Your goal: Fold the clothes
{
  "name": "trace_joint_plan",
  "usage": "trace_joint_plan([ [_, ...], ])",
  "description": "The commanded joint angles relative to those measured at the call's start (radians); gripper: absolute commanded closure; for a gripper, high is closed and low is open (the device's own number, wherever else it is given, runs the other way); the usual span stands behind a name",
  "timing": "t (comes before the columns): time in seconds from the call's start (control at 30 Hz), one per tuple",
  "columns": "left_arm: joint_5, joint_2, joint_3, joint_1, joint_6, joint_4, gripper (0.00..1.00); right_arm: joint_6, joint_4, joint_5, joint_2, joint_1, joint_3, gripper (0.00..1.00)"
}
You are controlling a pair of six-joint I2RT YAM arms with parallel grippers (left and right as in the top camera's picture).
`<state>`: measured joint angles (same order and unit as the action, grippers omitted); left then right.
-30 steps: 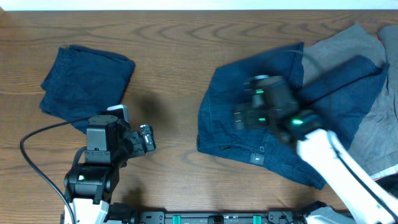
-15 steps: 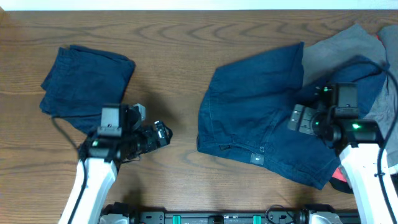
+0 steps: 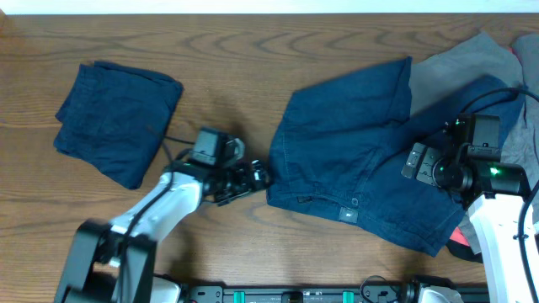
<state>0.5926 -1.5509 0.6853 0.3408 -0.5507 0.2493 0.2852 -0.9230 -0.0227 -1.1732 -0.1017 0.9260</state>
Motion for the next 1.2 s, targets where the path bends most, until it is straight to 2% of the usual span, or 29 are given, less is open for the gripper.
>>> trace_joint_plan([
  [0.0,0.010,-0.055,0.018,0.062,-0.093,-0.070,0.02,0.006,-0.002,-0.008,0.008,-0.015,0.002,0.01],
  [0.1,0.010,-0.093,0.018,0.116,-0.154,-0.135,0.01,0.006,-0.002,-0.008,0.008,-0.015,0.002,0.01],
  [0.13,0.010,-0.100,0.018,0.134,-0.172,-0.140,0.08,0.006,-0.002,-0.008,0.008,-0.015,0.002,0.01],
  [0.17,0.010,-0.103,0.018,0.147,-0.177,-0.140,0.21,0.006,-0.002,-0.008,0.008,-0.015,0.002,0.01],
  [0.23,0.010,-0.103,0.018,0.173,-0.177,-0.131,0.55,0.006,-0.002,-0.014,0.008,-0.015,0.002,0.01],
  [0.3,0.010,-0.102,0.018,0.187,-0.176,-0.113,0.85,0.006,-0.001,-0.021,0.008,-0.015,0.002,0.01],
  [0.33,0.010,-0.102,0.018,0.187,-0.174,-0.093,0.94,0.006,-0.002,-0.027,0.008,-0.015,0.002,0.01],
  [0.4,0.010,-0.100,0.018,0.177,-0.153,-0.051,0.94,0.006,-0.003,-0.031,0.008,-0.015,0.002,0.01],
  [0.53,-0.008,-0.060,0.041,0.088,-0.001,0.079,0.94,0.006,-0.009,-0.030,0.008,-0.015,0.002,0.01],
  [0.67,-0.150,0.002,0.154,-0.085,0.138,0.278,0.94,0.006,-0.009,-0.029,0.008,-0.015,0.002,0.01],
  [0.77,-0.218,0.025,0.299,-0.222,0.205,0.365,0.94,0.006,-0.009,-0.029,0.008,-0.015,0.002,0.01],
  [0.9,-0.220,0.025,0.497,-0.353,0.218,0.394,0.94,0.006,-0.012,-0.010,0.008,-0.015,0.002,0.01],
  [0.97,-0.220,0.025,0.566,-0.394,0.218,0.398,0.83,0.006,-0.016,-0.010,0.008,-0.015,0.002,0.01],
  [1.03,-0.220,0.025,0.602,-0.420,0.217,0.403,0.43,0.006,-0.020,-0.010,0.008,-0.015,0.002,0.01],
  [1.07,-0.220,0.025,0.608,-0.426,0.217,0.413,0.18,0.006,-0.022,-0.010,0.008,-0.015,0.002,0.01],
  [1.1,-0.220,0.025,0.608,-0.428,0.217,0.435,0.00,0.006,-0.024,-0.010,0.008,-0.015,0.001,0.01],
  [1.17,-0.220,0.021,0.602,-0.423,0.217,0.517,0.02,0.006,-0.024,-0.010,0.008,-0.015,0.001,0.01],
])
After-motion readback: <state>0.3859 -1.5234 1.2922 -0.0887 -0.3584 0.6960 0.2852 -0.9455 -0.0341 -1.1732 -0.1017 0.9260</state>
